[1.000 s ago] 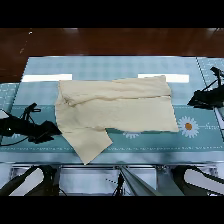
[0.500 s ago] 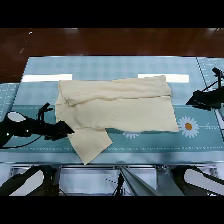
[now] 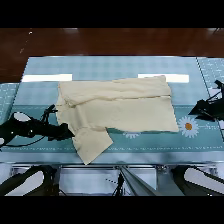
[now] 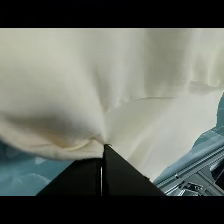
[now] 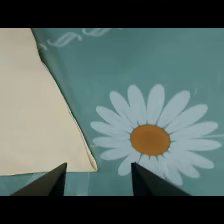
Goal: Fold the shirts.
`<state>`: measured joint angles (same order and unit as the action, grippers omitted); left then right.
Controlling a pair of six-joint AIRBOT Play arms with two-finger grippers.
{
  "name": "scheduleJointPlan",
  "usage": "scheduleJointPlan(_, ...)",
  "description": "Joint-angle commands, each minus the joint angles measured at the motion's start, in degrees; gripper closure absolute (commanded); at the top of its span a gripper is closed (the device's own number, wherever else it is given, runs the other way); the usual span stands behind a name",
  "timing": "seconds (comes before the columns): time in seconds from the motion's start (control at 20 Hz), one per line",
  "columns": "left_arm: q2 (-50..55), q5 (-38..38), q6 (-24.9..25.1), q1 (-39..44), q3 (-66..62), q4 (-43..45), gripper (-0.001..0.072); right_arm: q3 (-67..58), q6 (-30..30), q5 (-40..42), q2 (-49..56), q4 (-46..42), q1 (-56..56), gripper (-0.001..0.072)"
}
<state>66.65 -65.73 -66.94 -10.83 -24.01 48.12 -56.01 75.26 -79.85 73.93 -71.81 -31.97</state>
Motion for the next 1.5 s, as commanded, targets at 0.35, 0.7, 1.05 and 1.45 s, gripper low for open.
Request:
scheduleJointPlan(0.35,0.1,-1.0,1.8,-1.0,0.0,-0.6,0.0681,14.2,-3.6,5.4,0.0,9.9,-4.5,0.0176)
scheduleJointPlan(0.7,0.1,-0.8,1.8,-1.0,-0.2,-0.6,0.0681,18.5,4.9,18.0,0.1,9.6,8.7,0.0325)
scheduleJointPlan(1.05,-2.1,-2.2,1.8,-1.0,-12.7,-1.6,0.0681,10.3,-1.9,15.3,-5.4,17.9,10.7,0.0683)
scheduleJointPlan(1.45,-0.6,7.1,1.7,-0.9,-36.3,-11.7,0.0682,-8.0,-2.3,38.4,-1.4,30.7,19.2,0.0683)
